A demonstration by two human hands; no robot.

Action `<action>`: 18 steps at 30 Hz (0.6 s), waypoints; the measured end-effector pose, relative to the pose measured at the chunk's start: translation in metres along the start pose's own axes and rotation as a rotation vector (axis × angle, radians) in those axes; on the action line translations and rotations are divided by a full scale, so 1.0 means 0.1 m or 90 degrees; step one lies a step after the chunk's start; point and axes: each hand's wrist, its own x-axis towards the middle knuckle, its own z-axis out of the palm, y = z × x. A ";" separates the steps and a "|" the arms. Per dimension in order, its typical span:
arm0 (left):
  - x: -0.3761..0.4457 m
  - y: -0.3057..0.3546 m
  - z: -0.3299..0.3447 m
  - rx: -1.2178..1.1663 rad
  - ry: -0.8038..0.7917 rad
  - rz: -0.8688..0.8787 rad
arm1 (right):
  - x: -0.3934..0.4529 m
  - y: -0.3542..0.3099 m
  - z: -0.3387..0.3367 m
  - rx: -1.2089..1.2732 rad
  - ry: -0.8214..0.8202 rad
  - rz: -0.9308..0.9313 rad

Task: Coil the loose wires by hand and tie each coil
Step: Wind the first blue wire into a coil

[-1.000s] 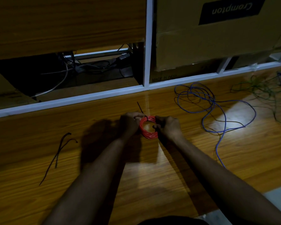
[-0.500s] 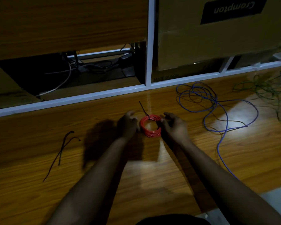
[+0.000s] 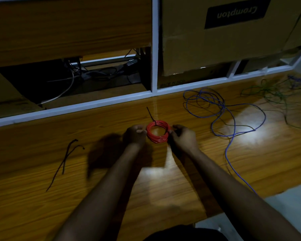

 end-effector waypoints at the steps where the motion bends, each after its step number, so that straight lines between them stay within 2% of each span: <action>1: -0.03 0.00 -0.01 -0.014 0.010 -0.001 | -0.03 0.02 -0.04 -0.013 0.003 0.018; 4: -0.23 0.04 -0.03 -0.073 0.012 0.058 | -0.15 0.11 -0.18 -0.054 0.022 0.032; 7: -0.50 0.07 0.01 -0.109 -0.036 0.153 | -0.37 0.23 -0.37 -0.110 0.111 0.000; 9: -0.67 0.09 0.11 -0.116 -0.069 0.201 | -0.58 0.37 -0.51 -0.221 0.213 -0.004; 11: -0.86 0.10 0.23 -0.118 -0.110 0.223 | -0.80 0.52 -0.68 -0.364 0.262 0.061; 12: -0.98 0.11 0.29 -0.118 -0.141 0.226 | -0.90 0.59 -0.77 -0.399 0.244 0.109; 14: -1.21 0.12 0.42 -0.115 -0.214 0.225 | -1.01 0.75 -0.94 -0.376 0.144 0.184; 16: -1.43 0.14 0.55 -0.120 -0.278 0.215 | -1.05 0.93 -1.07 -0.298 0.043 0.179; 18: -1.62 0.19 0.69 -0.121 -0.317 0.215 | -1.12 1.06 -1.18 -0.205 0.042 0.140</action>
